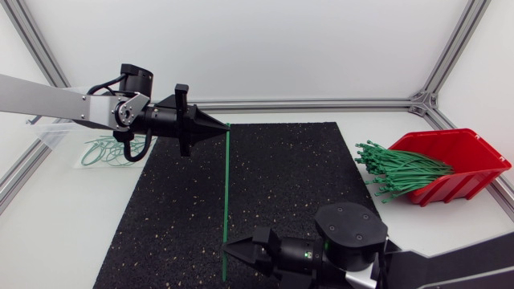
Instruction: Take a green cable tie from the red box, thread the tail through the head to close it, then place it in the transparent bin on the left.
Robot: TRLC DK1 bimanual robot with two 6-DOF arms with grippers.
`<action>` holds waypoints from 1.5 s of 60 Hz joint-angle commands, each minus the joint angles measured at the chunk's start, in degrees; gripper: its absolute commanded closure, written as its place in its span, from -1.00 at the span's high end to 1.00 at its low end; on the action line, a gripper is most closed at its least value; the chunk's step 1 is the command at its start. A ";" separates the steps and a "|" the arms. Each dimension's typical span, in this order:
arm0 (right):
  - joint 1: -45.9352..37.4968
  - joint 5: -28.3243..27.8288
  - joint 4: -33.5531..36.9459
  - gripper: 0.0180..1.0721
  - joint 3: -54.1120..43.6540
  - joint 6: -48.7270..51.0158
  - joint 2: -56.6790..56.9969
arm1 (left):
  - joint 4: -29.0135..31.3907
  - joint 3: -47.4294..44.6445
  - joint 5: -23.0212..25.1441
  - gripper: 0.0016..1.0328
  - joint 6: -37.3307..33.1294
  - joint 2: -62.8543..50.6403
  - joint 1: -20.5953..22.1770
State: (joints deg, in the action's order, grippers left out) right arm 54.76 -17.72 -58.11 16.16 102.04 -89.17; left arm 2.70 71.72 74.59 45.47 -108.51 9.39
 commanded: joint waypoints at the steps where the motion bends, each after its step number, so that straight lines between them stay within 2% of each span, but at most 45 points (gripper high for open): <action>1: 0.26 0.49 -0.43 -0.85 0.62 0.27 -0.83 | -0.33 1.40 0.91 -0.93 1.90 -1.53 -0.25; 9: -0.09 1.10 -0.08 -0.89 0.71 7.30 -1.71 | -0.33 1.05 0.82 -0.93 1.37 -1.44 -0.07; 18: -0.01 1.54 -0.16 -0.89 0.18 4.66 -1.01 | -0.33 0.43 0.82 -0.93 0.85 -0.74 0.10; 22: 0.08 2.16 -0.08 -0.89 1.41 -0.88 0.48 | -0.41 0.17 0.82 -0.93 0.23 -0.56 0.37; 28: 0.61 6.90 0.27 -0.89 4.23 -12.57 1.80 | -0.41 -0.71 0.82 -0.93 -1.18 0.40 0.72; 37: 0.26 13.32 2.21 -0.89 7.57 -24.70 1.19 | -0.59 -1.94 0.30 -0.93 -3.29 1.90 0.81; 42: 1.75 22.46 4.05 -0.89 8.62 -26.98 -0.13 | -0.59 -3.43 -1.20 -0.93 -5.92 3.22 1.16; 44: 2.01 22.99 4.41 -0.89 8.45 -28.83 -0.22 | -0.68 -3.78 -1.55 -0.93 -6.54 3.66 1.42; 49: 3.16 22.81 14.34 -0.89 9.59 -36.82 2.15 | -0.77 -4.40 -1.90 -0.93 -6.80 4.36 2.21; 56: 3.16 22.99 22.86 -0.89 11.61 -46.49 5.49 | -2.08 -5.37 -3.40 -0.93 -7.07 5.24 3.18; 63: 1.49 20.18 36.31 -0.89 15.57 -56.25 9.10 | -2.52 -5.81 -4.10 -0.93 -7.59 6.20 3.44; 69: -0.80 13.76 49.84 -0.89 20.40 -65.56 12.17 | -3.67 -7.04 -4.98 -0.93 -8.91 7.52 4.06; 79: -5.72 -0.13 68.65 -0.89 28.05 -76.73 14.81 | -8.32 -9.67 -6.74 -0.93 -8.91 8.75 5.03; 83: -8.27 -6.02 73.93 -0.89 30.51 -79.45 14.90 | -10.17 -10.82 -7.70 -0.93 -8.91 9.63 5.55; 90: -12.22 -16.65 89.22 -0.89 37.80 -81.65 13.14 | -11.14 -12.40 -8.23 -0.93 -8.91 11.48 6.52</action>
State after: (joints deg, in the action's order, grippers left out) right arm 44.69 -30.15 24.62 49.36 23.90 -74.87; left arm -7.44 61.60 66.72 37.39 -99.46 15.14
